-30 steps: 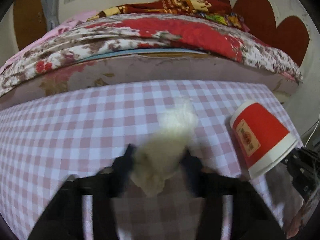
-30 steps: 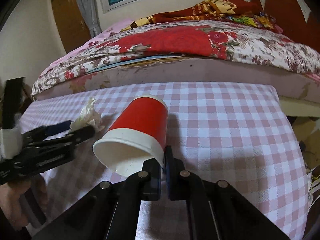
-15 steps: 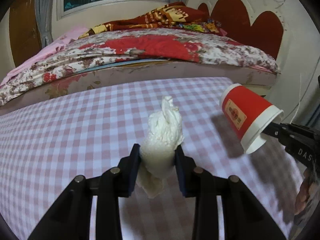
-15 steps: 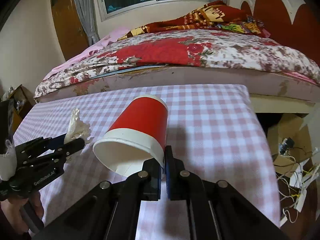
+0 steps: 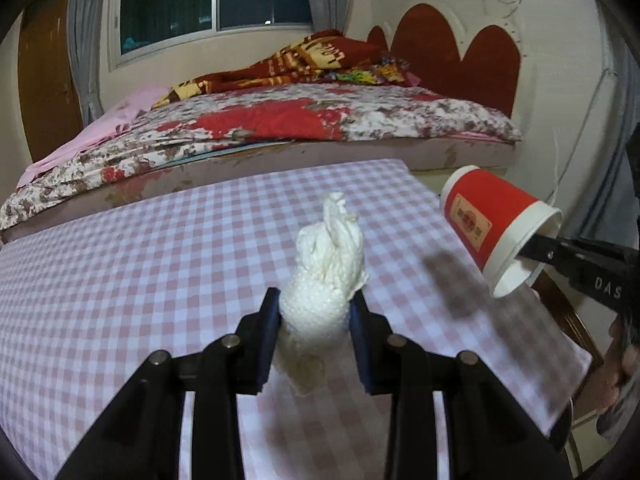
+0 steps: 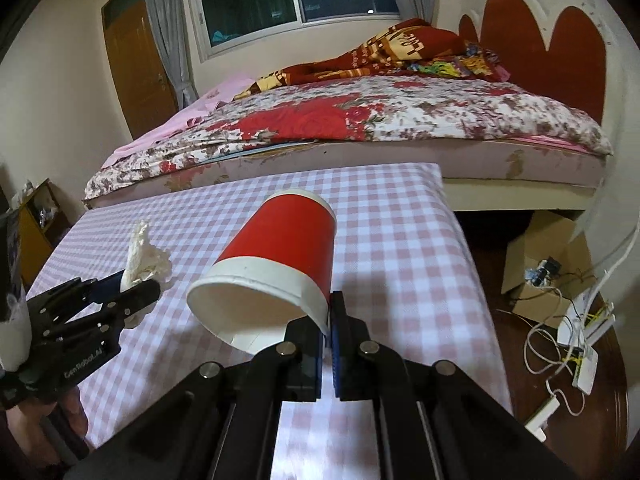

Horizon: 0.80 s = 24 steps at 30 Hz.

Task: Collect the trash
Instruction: 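Carry the tissue with the left tool while the right tool carries the red cup over the bin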

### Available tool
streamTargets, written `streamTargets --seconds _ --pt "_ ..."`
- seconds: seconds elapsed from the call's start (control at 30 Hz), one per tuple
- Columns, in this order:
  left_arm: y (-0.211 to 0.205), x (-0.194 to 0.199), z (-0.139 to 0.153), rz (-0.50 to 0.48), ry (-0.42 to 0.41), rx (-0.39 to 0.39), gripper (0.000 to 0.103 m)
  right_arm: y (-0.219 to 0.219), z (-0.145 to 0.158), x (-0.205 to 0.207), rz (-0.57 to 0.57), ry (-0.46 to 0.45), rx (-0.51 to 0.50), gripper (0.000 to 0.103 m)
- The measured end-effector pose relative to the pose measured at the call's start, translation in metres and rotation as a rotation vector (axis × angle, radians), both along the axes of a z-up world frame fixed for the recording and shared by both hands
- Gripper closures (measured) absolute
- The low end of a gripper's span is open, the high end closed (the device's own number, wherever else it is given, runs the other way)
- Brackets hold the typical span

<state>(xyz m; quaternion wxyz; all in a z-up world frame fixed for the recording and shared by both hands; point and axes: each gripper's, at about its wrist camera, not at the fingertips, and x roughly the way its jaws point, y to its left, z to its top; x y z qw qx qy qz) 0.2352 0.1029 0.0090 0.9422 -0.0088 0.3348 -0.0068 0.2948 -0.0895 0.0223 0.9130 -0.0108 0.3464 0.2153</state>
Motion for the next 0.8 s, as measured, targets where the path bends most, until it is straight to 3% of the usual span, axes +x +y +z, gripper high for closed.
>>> streamTargets --seconds 0.47,0.8 --pt "-0.075 -0.073 0.024 -0.130 -0.092 -0.036 0.068 -0.084 0.027 -0.091 -0.084 -0.069 0.011 0.099" --pt "-0.156 -0.094 0.010 -0.278 -0.059 -0.053 0.068 -0.172 0.015 -0.139 -0.213 -0.053 0.002 0.099"
